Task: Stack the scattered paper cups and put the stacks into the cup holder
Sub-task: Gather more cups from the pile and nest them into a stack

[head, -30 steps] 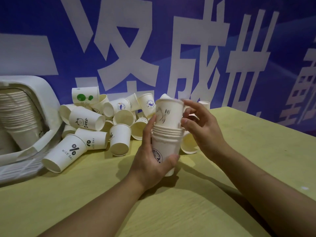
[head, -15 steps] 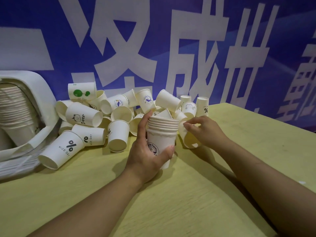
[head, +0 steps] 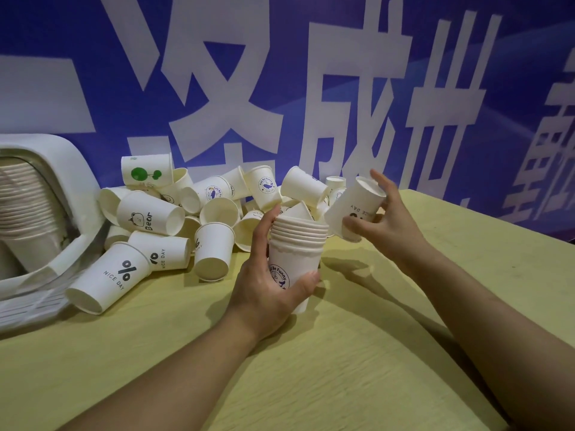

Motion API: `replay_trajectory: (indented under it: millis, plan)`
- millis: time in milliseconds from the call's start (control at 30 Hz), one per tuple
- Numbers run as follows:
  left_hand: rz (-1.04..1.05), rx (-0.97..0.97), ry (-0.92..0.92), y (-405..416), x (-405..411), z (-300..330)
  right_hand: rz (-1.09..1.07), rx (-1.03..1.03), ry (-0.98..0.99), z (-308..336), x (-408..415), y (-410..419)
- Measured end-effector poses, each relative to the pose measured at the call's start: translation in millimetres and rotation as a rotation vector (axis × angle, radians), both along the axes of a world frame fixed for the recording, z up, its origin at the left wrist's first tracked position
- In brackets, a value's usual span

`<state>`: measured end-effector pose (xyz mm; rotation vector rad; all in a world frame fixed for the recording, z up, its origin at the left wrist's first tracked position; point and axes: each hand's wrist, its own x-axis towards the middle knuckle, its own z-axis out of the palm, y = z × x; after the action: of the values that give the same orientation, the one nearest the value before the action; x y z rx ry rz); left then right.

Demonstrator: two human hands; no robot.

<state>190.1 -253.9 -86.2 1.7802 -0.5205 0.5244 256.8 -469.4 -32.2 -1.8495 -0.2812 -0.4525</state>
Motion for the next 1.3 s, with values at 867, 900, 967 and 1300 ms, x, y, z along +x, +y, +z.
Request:
replay_trajectory:
  millis: [867,900,967,1300]
  plan:
    - [-0.071,0.054,0.017,-1.4,-2.7,-0.9,0.282,0.147,-0.141,-0.4,-24.3,36.9]
    - [-0.051,0.024,0.005,-0.9,-2.4,-1.1,0.291,0.146,-0.161,-0.4,-25.8,36.7]
    - [-0.012,-0.053,-0.005,0.6,0.6,-1.5,0.325,0.107,-0.184,-1.2,-27.6,35.7]
    - [0.033,-0.126,0.016,2.7,6.7,-1.2,-0.204,-0.325,-0.14,-17.7,48.9,14.2]
